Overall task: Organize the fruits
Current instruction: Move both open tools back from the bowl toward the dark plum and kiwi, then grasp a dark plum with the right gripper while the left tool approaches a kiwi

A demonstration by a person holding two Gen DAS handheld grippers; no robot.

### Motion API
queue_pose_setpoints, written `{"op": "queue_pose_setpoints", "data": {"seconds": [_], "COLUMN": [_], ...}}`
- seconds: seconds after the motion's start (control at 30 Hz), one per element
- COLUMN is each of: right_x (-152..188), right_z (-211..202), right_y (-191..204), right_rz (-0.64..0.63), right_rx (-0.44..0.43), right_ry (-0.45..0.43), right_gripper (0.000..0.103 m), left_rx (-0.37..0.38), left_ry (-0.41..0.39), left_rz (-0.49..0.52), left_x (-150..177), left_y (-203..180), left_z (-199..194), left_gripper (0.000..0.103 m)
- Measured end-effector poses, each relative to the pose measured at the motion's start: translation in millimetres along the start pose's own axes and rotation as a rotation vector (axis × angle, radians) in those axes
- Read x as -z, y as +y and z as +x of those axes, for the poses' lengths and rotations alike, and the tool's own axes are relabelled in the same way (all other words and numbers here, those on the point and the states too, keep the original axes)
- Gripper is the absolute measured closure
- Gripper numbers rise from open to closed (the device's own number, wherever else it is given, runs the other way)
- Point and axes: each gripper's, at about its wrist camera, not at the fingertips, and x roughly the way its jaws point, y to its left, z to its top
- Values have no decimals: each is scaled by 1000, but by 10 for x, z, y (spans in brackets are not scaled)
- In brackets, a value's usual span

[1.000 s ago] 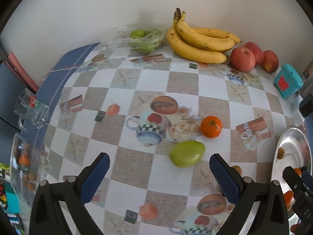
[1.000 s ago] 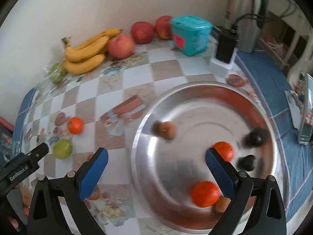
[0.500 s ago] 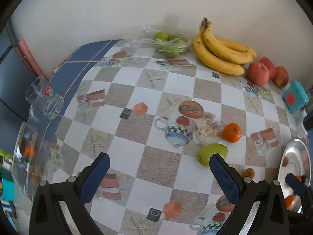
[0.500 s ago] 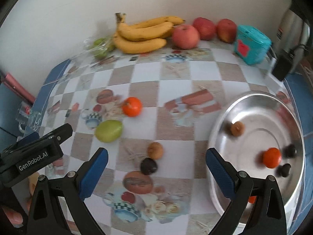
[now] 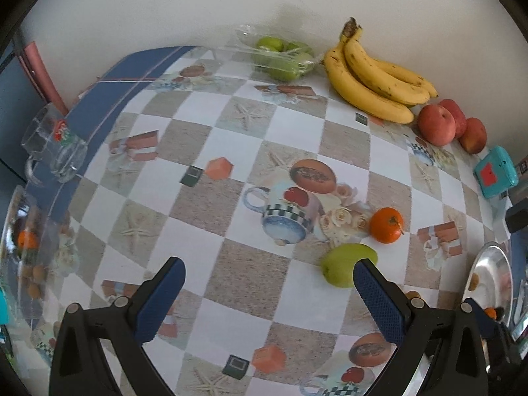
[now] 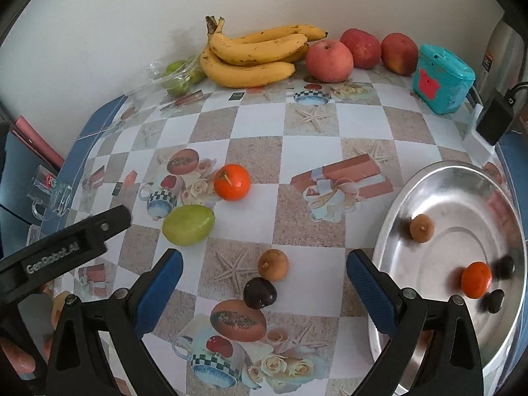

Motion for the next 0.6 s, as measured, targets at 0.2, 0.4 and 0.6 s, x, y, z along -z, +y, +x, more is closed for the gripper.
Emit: {"op": "queue_pose_setpoints", "data": {"seconds": [0.2, 0.4, 0.6], "right_x": [52, 128, 188], "right_z": [124, 247, 323], "right_y": [24, 5, 7], "right_rz": [-10, 12, 17], "right_rx": [6, -3, -6], "right_ry": [64, 125, 169], "right_gripper": [26, 31, 51], "left_rx": [34, 30, 29], "left_ry": [40, 86, 95], "left_rz": [39, 63, 69], "left_x": [24, 53, 66], "left_y": [-114, -184, -197], "left_z": [73, 192, 217], "left_gripper": [1, 1, 1]}}
